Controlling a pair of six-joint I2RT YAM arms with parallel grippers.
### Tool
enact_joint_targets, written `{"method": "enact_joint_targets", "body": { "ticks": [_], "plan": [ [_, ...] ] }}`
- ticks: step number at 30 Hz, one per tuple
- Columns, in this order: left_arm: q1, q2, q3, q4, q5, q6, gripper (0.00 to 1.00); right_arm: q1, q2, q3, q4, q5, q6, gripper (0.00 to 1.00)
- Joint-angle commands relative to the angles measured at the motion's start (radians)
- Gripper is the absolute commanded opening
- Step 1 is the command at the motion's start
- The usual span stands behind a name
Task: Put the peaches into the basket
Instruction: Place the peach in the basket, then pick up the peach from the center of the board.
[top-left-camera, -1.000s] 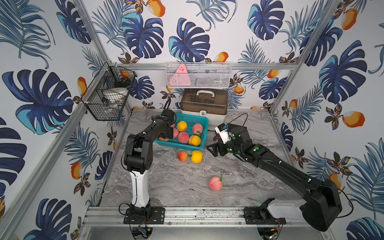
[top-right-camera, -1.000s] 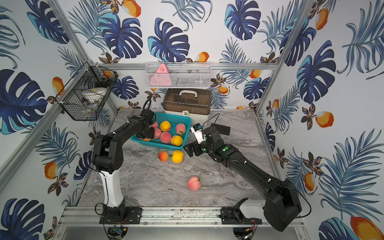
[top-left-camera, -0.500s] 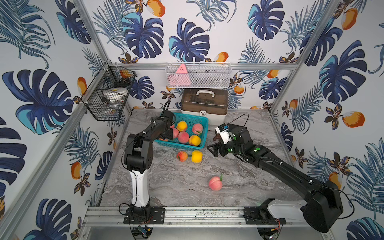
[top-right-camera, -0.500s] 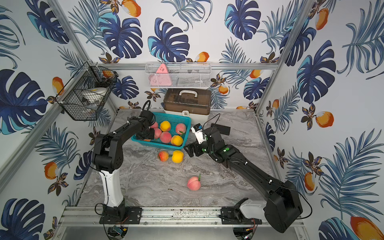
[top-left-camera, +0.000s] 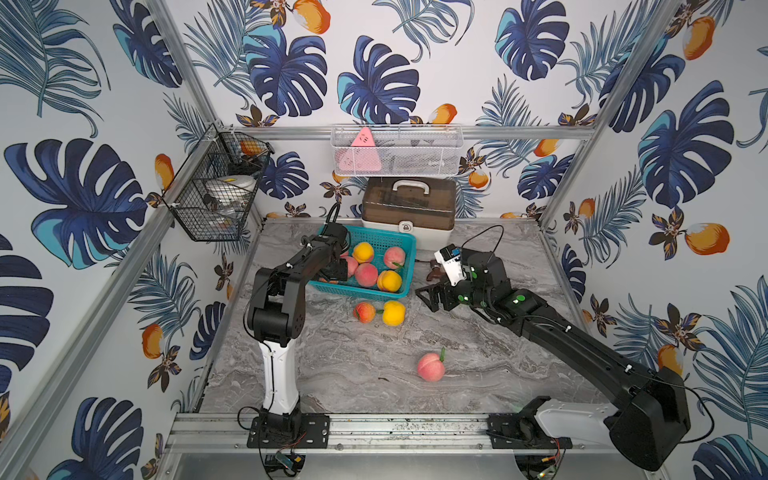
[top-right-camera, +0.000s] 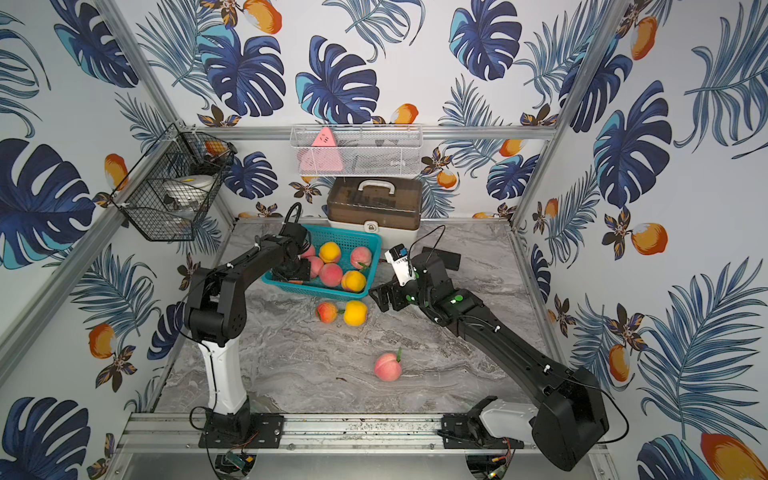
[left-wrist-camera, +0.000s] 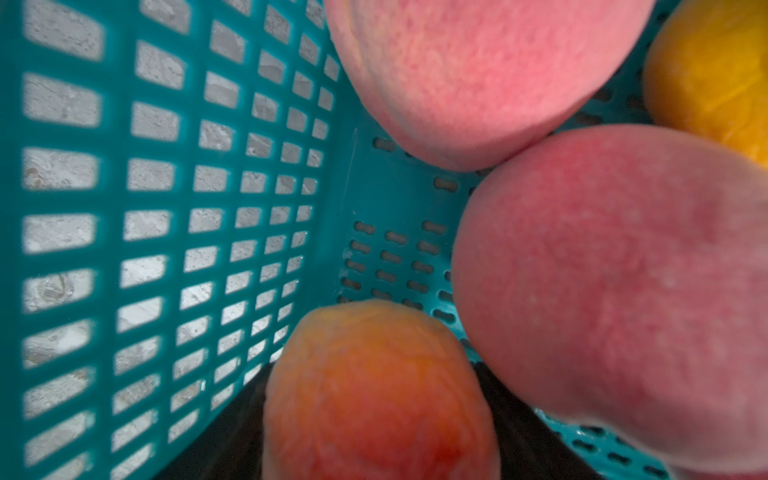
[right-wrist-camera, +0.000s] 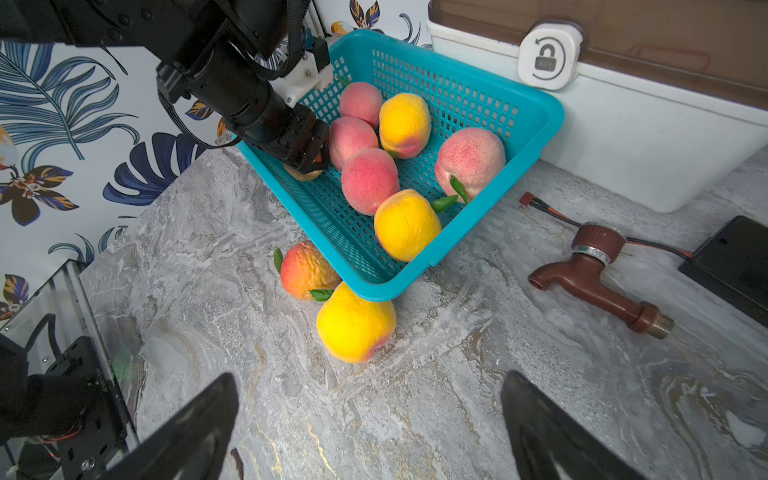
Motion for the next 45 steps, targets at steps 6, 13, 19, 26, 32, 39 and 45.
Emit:
{"method": "enact_joint_targets", "body": {
  "ticks": [6, 13, 19, 26, 32, 39, 45],
  "plan": [
    [0.002, -0.035, 0.0, -0.004, 0.005, -0.007, 0.82, -0.006, -0.009, 0.019, -0.054, 0.004, 0.013, 1.0],
    [0.0, -0.094, -0.039, -0.004, 0.018, -0.009, 0.82, -0.006, -0.018, 0.061, -0.117, -0.01, 0.045, 1.0],
    [-0.008, -0.2, -0.147, 0.007, 0.055, -0.024, 0.82, -0.006, -0.012, 0.122, -0.197, -0.06, 0.101, 1.0],
    [-0.026, -0.379, -0.27, 0.019, 0.166, -0.049, 0.91, -0.006, -0.042, 0.095, -0.282, -0.031, 0.154, 1.0],
    [-0.071, -0.508, -0.362, 0.034, 0.243, -0.066, 0.94, -0.003, -0.098, 0.035, -0.331, 0.023, 0.21, 1.0],
    [-0.115, -0.627, -0.434, 0.049, 0.314, -0.046, 0.95, 0.143, -0.142, -0.041, -0.348, 0.154, 0.318, 1.0],
    [-0.167, -0.755, -0.52, 0.054, 0.399, -0.045, 0.99, 0.272, -0.164, -0.148, -0.297, 0.239, 0.432, 1.0]
  ]
}}
